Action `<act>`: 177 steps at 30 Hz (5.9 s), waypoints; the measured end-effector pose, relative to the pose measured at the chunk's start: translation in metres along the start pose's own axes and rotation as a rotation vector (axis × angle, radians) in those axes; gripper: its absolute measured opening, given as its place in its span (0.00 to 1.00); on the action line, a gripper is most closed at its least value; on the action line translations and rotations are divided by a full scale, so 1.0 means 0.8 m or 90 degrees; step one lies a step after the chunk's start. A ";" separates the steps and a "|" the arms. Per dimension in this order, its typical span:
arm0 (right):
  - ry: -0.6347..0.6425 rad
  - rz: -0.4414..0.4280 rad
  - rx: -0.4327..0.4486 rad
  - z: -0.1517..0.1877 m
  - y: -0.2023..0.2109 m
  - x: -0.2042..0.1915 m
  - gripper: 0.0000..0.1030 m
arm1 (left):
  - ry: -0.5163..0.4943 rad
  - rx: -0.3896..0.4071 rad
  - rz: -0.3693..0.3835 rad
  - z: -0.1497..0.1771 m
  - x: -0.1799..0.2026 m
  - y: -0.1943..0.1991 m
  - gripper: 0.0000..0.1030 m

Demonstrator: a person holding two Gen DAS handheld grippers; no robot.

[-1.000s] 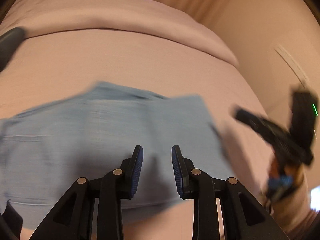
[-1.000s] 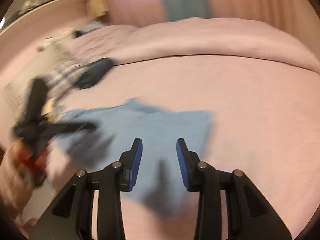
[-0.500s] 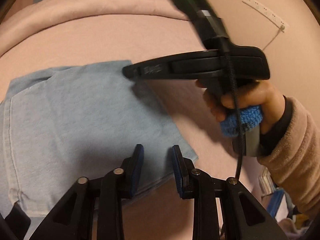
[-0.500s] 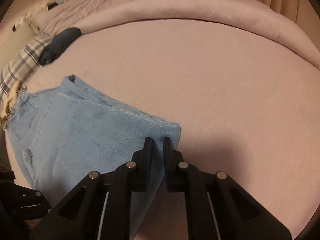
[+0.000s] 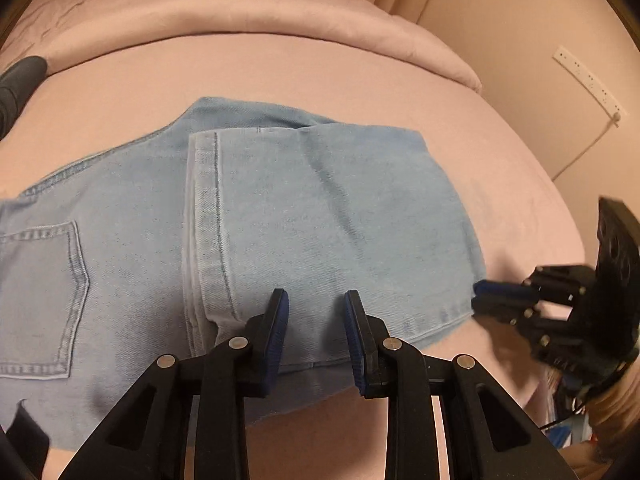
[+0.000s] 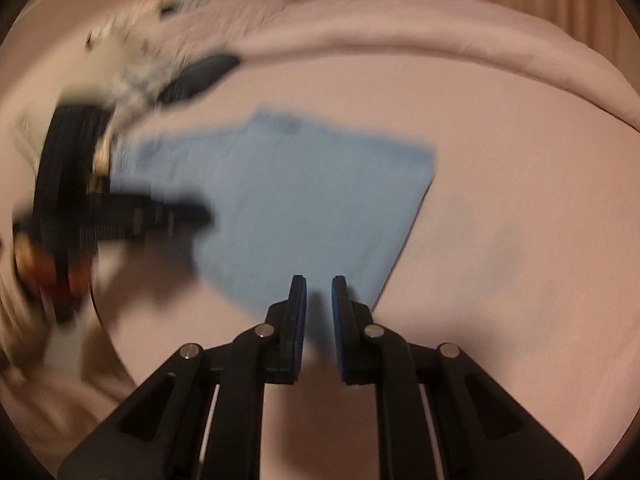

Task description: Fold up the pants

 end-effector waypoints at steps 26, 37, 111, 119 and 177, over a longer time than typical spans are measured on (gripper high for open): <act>0.040 -0.066 -0.004 -0.052 -0.040 -0.140 0.27 | 0.149 0.092 -0.170 0.115 -0.096 0.165 0.66; 0.024 -0.065 -0.066 -0.076 -0.123 -0.187 0.44 | 0.296 0.152 -0.143 0.151 -0.148 0.190 0.86; -0.311 -0.356 -0.099 -0.161 -0.050 -0.155 0.35 | -0.069 0.126 -0.177 0.014 -0.037 0.123 0.28; -0.329 -0.367 -0.055 -0.153 -0.025 -0.107 0.24 | -0.126 0.122 -0.157 -0.014 0.006 0.123 0.28; -0.186 -0.041 0.025 -0.059 -0.012 0.017 0.16 | -0.036 0.014 -0.016 -0.110 -0.014 -0.050 0.50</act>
Point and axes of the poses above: each gripper's, at about its wrist camera, not at the fingertips, and y roughly against the way its jaws point, x to its right, z to its underside, the point moved 5 cm from there along -y, roughly the way its jaws point, and after that the axes turned 13 degrees about -y, right-handed, at the moved point
